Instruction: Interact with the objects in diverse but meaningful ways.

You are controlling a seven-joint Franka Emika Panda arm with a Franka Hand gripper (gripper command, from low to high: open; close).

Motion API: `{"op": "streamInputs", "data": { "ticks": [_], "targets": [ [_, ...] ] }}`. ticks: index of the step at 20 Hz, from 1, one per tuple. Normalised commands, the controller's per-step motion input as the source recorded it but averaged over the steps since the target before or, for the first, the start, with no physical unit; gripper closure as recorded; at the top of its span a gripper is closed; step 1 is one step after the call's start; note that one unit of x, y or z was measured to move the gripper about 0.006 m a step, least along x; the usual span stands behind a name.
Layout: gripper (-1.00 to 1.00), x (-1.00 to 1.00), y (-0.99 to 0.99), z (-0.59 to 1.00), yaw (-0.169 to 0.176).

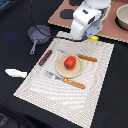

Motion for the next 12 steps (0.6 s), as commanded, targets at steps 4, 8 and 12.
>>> {"op": "streamInputs", "data": {
  "ticks": [4, 8, 12],
  "targets": [
    [1.00, -0.36, 0.00, -0.42, 0.016],
    [1.00, -0.20, 0.02, -0.22, 0.003],
    [-1.00, -0.14, 0.01, -0.01, 0.000]
  ]
}}
